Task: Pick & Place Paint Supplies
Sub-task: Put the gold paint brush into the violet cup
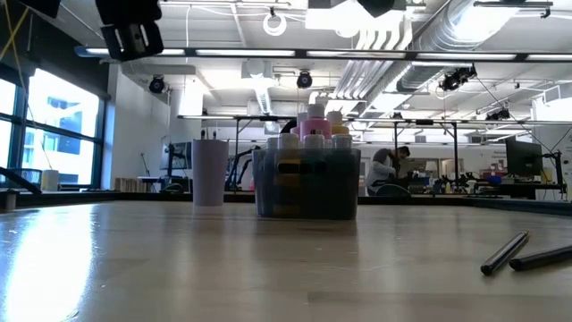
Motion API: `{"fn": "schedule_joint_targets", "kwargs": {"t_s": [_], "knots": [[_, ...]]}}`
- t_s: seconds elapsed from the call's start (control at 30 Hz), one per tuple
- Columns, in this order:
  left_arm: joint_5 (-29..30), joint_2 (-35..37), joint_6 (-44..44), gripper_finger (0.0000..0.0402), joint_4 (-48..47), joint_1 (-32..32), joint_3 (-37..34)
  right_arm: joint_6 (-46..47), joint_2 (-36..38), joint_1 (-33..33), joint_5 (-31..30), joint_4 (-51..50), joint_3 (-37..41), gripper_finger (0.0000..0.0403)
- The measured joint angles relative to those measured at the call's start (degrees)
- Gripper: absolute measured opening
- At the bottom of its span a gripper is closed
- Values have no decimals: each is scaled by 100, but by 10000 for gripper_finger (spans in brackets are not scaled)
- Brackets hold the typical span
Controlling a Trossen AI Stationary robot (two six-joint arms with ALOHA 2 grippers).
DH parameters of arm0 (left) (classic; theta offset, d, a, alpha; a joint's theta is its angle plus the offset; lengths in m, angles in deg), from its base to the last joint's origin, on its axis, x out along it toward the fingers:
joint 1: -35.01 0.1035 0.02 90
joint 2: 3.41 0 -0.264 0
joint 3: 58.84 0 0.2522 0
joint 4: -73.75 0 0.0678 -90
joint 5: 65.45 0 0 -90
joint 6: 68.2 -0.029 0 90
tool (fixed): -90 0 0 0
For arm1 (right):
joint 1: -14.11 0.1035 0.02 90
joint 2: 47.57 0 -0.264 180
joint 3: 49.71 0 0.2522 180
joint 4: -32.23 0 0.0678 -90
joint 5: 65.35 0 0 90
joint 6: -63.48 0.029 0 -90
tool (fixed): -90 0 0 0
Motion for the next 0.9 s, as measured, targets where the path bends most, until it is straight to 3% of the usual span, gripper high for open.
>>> {"fn": "schedule_joint_targets", "kwargs": {"t_s": [0.6,0.73,0.9], "knots": [[-80,-620,197,216,630,-32,0,-273,0,-187,33,-173,2,3],[-80,-620,197,185,609,-32,0,-312,0,-250,59,-175,2,3],[-82,-620,195,118,603,-27,0,-432,0,-301,61,-177,2,3]]}}
